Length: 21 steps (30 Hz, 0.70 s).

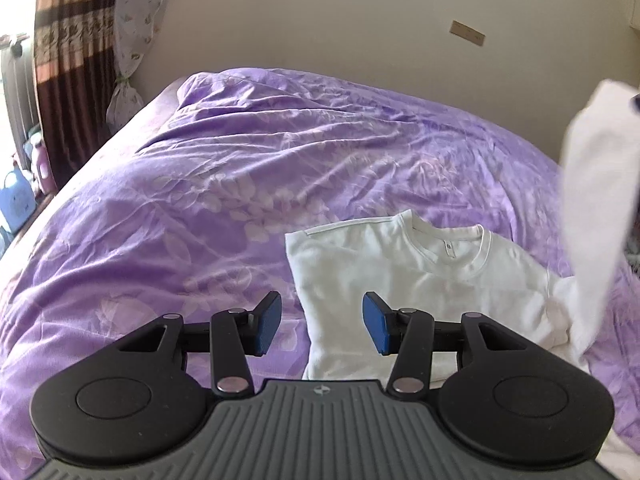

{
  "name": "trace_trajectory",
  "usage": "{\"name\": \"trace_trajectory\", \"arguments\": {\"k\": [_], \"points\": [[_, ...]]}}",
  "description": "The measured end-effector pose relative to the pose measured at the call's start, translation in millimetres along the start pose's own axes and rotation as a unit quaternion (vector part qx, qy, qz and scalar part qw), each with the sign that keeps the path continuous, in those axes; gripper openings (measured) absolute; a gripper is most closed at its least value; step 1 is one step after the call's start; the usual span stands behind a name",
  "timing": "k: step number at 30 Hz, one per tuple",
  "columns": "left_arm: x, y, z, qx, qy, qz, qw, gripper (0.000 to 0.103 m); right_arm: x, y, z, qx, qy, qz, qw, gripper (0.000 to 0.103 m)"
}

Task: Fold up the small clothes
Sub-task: 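Fold the held sleeve across the sweatshirt body with the right gripper, release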

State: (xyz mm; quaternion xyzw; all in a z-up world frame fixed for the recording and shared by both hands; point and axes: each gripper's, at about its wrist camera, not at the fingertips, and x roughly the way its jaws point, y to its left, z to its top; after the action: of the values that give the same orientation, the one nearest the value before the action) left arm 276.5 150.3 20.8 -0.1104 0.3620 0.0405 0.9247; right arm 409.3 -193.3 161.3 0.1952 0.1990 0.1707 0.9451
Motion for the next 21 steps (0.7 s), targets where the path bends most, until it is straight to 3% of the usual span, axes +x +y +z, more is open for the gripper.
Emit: {"name": "trace_trajectory", "arguments": {"k": [4,7,11,16,20,21], "points": [[9,19,-2,-0.024,0.008,-0.012,0.9996,0.055,58,39,-63,0.012,0.061,0.034,0.998,0.002],[17,29,-6,-0.036,0.016,-0.022,0.9990,0.052,105,51,-131,0.030,0.129,0.043,0.990,0.002],[28,38,-13,-0.049,0.028,-0.045,0.9974,0.051,162,51,-216,0.042,0.212,0.043,0.976,0.002],[44,41,-21,-0.053,0.045,-0.077,0.9946,0.052,190,59,-287,0.047,0.287,0.063,0.955,0.004],[51,43,-22,-0.072,0.048,-0.102,0.9910,0.053,200,62,-308,0.039,0.326,0.075,0.941,0.019],[52,43,-22,-0.075,0.046,-0.106,0.9904,0.056,198,61,-306,0.034,0.328,0.077,0.941,0.031]]}}
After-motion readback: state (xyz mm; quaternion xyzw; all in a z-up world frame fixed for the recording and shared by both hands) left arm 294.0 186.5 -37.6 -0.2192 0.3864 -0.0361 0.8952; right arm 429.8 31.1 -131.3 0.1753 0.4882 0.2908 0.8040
